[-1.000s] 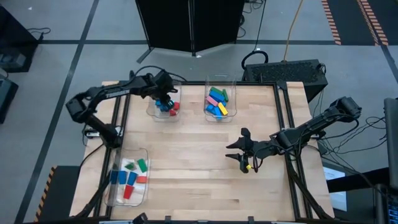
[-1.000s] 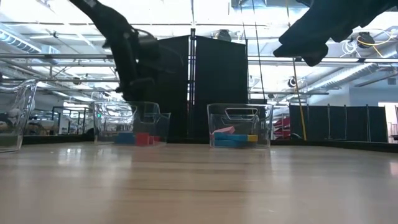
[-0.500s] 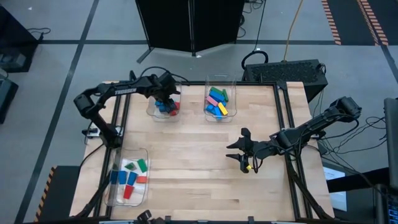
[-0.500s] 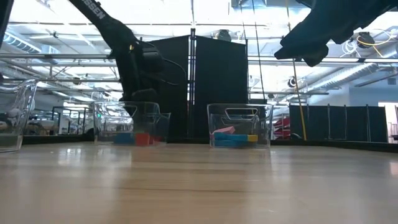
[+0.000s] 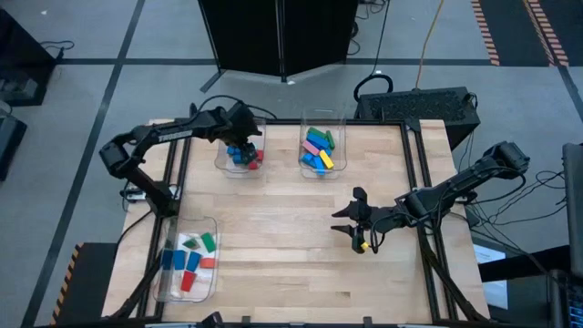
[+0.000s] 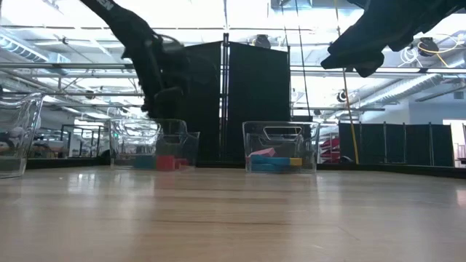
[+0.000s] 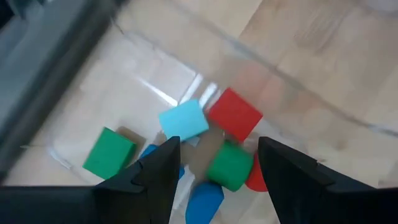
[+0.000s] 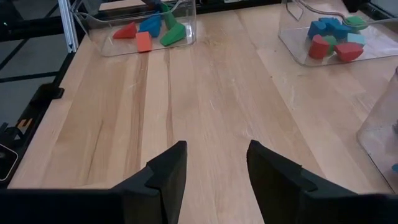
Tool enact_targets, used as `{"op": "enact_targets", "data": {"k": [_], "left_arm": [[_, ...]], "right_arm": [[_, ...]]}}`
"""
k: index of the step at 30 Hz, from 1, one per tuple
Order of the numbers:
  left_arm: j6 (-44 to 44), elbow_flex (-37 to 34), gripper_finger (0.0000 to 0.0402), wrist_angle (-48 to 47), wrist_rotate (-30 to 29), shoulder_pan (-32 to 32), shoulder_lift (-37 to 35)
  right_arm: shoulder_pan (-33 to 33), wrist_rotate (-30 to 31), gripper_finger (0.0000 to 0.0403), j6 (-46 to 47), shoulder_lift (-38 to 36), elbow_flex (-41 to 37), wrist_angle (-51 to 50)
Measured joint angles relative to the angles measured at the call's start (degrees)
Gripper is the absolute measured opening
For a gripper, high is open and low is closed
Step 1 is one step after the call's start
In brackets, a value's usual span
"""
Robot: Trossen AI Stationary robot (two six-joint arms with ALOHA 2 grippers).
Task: Sort blocks by size
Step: Return to Home Position
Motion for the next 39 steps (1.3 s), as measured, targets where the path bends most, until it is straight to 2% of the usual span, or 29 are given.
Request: {"op": "enact_targets", "data": {"k": [7,18,22,25,29,32,39], "left_arm": [[0.0,0.0,0.0217,0.7,0.1,-3.9,-9.0],[-3.6,-6.4,0.0217,7.8,0.0,-17.8,-27.3],[-5.9,-9.8,0.0217,12.5,-0.2,-22.8,-33.4],[-7.8,-12.5,0.0217,15.6,-0.6,-26.2,-37.2],[-9.4,-15.7,0.0217,17.5,-4.7,-30.5,-41.5],[-9.5,-17.8,0.0217,18.1,-7.5,-33.7,-44.4],[-9.5,-24.4,0.0206,26.4,-10.0,-40.9,-50.4]], "right_arm": [[0.0,5.2,0.0161,-4.7,0.0,0.0,0.2],[-0.2,11.6,0.0156,-10.0,-5.0,0.0,1.5],[-0.6,12.4,0.012,-12.2,-9.0,0.0,1.6],[-1.1,12.4,0.0073,-14.9,-12.2,0.0,1.5],[-2.0,12.1,0.001,-17.8,-16.8,0.0,1.5],[-2.0,11.7,0.0009,-18.1,-20.1,0.0,1.4],[-2.0,7.3,0.0002,-19.6,-26.8,0.0,0.1]]}}
